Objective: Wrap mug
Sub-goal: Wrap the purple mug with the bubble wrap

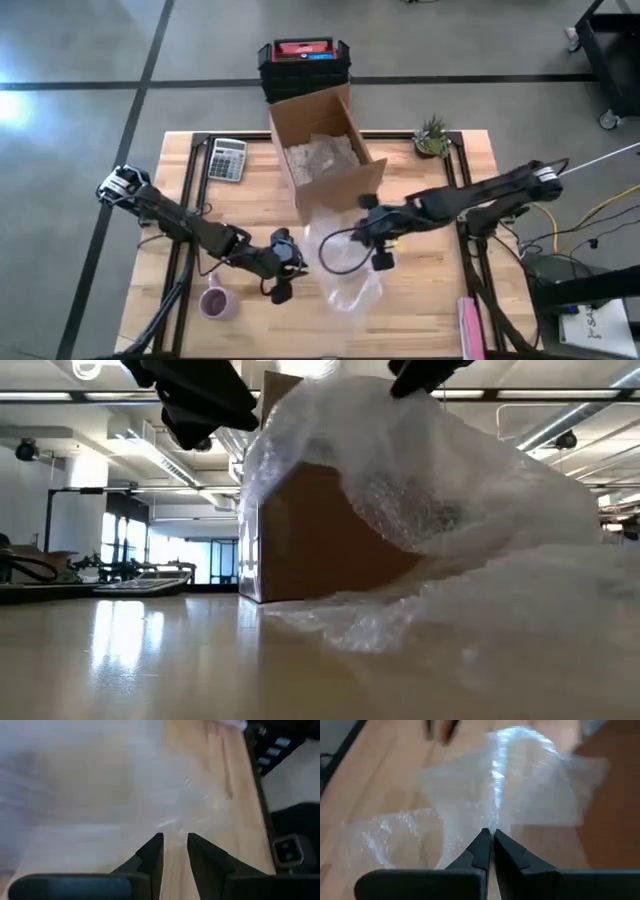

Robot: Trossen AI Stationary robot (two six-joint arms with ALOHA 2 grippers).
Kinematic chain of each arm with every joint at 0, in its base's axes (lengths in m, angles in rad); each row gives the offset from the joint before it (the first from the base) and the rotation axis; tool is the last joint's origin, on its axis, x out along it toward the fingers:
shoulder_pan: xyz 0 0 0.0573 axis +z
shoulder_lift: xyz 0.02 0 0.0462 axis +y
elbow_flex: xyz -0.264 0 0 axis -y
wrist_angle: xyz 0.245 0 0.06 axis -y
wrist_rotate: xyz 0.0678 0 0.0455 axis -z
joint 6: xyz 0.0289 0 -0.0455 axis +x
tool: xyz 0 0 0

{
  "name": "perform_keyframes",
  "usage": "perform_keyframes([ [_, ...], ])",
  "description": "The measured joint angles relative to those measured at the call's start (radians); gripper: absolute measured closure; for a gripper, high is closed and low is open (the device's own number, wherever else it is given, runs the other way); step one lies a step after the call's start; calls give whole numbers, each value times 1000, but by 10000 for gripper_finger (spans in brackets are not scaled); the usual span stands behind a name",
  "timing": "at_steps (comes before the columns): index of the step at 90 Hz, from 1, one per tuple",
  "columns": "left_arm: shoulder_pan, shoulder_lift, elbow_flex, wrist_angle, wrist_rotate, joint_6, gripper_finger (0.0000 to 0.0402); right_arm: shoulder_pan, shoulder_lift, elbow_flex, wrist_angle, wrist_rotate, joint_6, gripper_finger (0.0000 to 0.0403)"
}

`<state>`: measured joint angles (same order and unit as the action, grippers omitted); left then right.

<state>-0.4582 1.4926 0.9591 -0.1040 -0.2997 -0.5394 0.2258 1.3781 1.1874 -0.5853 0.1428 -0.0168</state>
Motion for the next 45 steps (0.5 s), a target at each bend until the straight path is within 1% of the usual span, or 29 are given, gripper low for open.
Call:
perform_keyframes([
  [9, 1, 64, -16, 57, 20, 5, 327, -5, -48, -70, 55, 28, 39, 403],
  [21, 18, 140, -11, 102, 22, 6, 327, -5, -102, -159, 132, 104, 84, 403],
  [27, 27, 178, -7, 109, 22, 7, 327, -4, -118, -201, 140, 136, 107, 403],
  [36, 42, 218, 7, 114, 16, 7, 327, -4, -140, -249, 158, 149, 136, 403],
  [45, 58, 245, 10, 129, -15, 6, 327, -3, -157, -284, 168, 156, 174, 403],
])
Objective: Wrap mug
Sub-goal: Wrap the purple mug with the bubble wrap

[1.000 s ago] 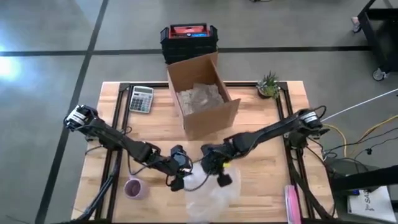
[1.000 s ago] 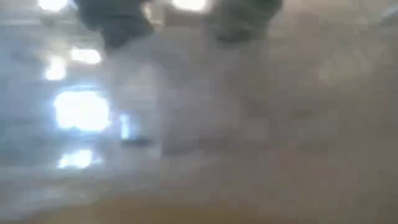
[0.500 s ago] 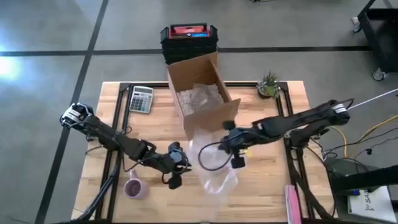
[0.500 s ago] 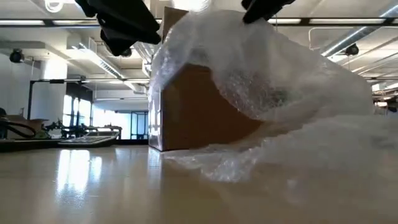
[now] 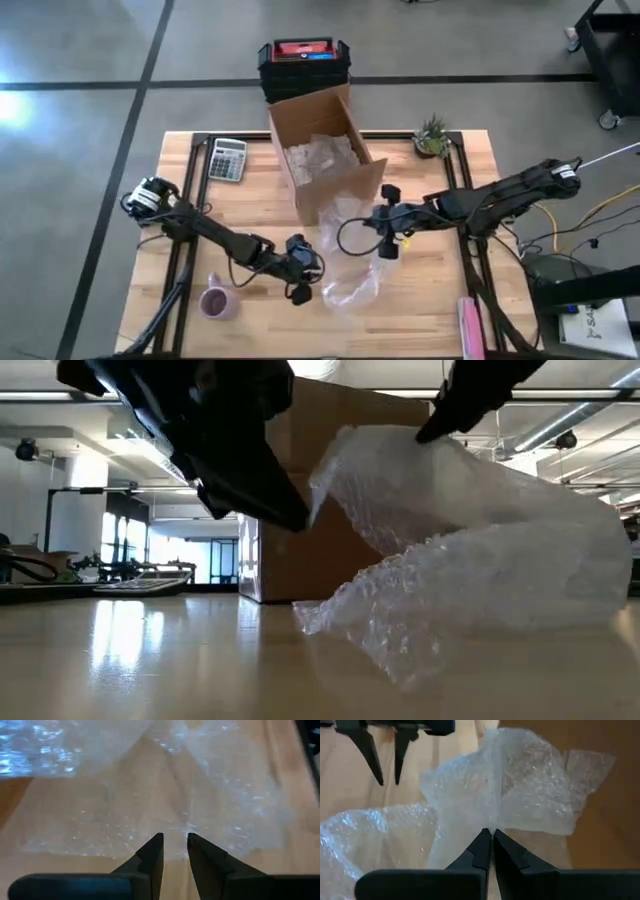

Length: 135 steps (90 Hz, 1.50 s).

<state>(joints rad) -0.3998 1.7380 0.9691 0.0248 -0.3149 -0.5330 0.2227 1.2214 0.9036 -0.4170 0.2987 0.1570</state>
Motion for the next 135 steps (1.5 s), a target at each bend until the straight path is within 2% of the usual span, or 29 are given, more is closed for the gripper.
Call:
perform_keyframes([
  [34, 25, 132, 0, 99, -25, -1, 327, 2, -7, -58, 11, 19, 29, 403],
  [49, 34, 162, 0, 69, 41, -21, 327, 8, -8, -58, 11, 18, 26, 403],
  [92, 12, 45, -1, -270, 126, -129, 328, 35, -10, -58, 6, 15, 35, 403],
  [113, -27, -10, -2, -469, 133, -195, 328, 57, -10, -60, 2, 11, 67, 403],
  [135, -49, -18, -2, -512, 150, -229, 328, 104, -10, -136, 4, 8, 161, 403],
])
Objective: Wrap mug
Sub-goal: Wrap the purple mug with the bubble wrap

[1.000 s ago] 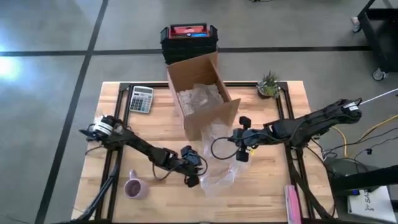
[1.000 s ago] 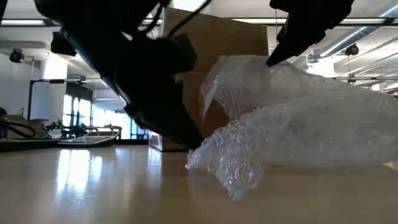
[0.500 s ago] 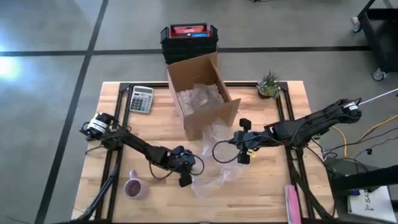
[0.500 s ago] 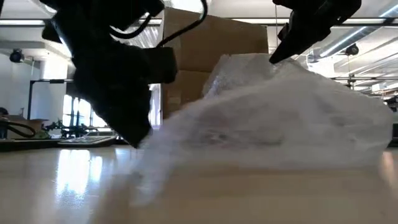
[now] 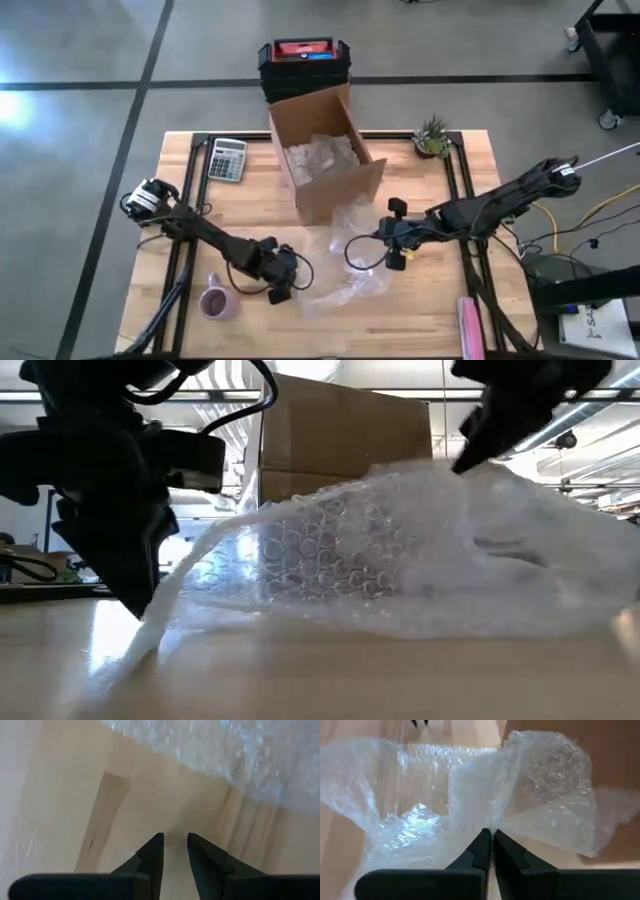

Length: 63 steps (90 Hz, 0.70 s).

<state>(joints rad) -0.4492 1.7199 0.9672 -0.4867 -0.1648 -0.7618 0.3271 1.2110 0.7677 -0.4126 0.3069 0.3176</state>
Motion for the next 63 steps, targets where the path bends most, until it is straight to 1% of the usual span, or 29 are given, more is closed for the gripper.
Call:
perform_keyframes([
  [7, 1, -9, 2, 18, -11, -3, 328, 5, 1, -25, 0, 0, 29, 403],
  [13, 6, -17, 13, 41, -54, 2, 328, 5, 1, -34, 7, 0, 31, 403],
  [19, 11, -22, 21, 109, -113, 28, 328, 5, 1, -34, 13, 0, 30, 403],
  [22, 15, -23, 21, 155, -126, 52, 328, 5, 1, -34, 20, 1, 25, 403],
  [32, 47, 2, 21, 339, -110, 148, 328, 5, 1, -32, 54, 0, 13, 403],
  [43, 95, 46, 20, 466, -97, 234, 328, 5, 1, -32, 56, 8, 24, 403],
  [56, 138, 94, 20, 542, -86, 277, 328, 5, 1, -32, 56, 3, 31, 403],
  [63, 147, 114, 19, 547, -85, 282, 328, 5, 1, -32, 56, 1, 31, 403],
])
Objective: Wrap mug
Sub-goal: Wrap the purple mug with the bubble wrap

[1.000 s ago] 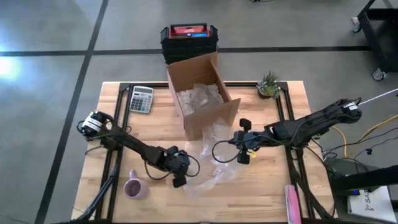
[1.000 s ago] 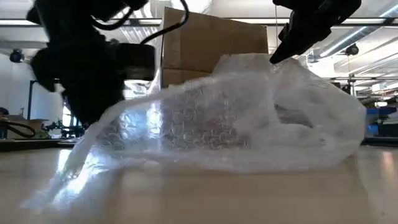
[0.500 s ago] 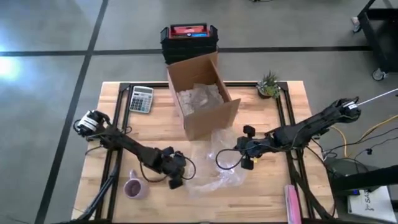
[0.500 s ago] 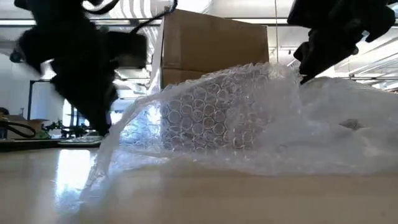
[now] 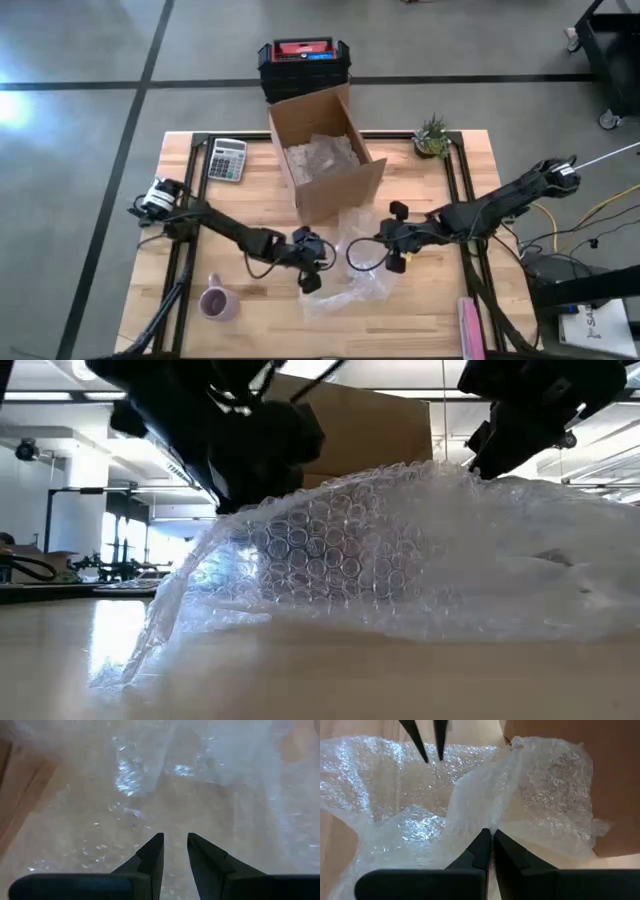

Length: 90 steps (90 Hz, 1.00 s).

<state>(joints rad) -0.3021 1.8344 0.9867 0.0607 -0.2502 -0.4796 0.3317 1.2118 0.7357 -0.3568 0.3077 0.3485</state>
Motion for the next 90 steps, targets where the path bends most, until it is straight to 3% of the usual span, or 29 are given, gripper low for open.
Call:
perform_keyframes([
  [33, 3, 74, 1, 7, 43, -2, 328, 0, 0, 0, -5, 34, -9, 398],
  [53, 1, 58, 5, -99, 66, -20, 328, 0, 0, 0, -17, 25, -9, 330],
  [73, -16, 25, 5, -242, 81, -62, 328, 0, -9, 0, -249, -135, 89, 249],
  [90, -33, -4, 2, -316, 84, -87, 328, 0, -8, 8, -501, -347, 224, 215],
])
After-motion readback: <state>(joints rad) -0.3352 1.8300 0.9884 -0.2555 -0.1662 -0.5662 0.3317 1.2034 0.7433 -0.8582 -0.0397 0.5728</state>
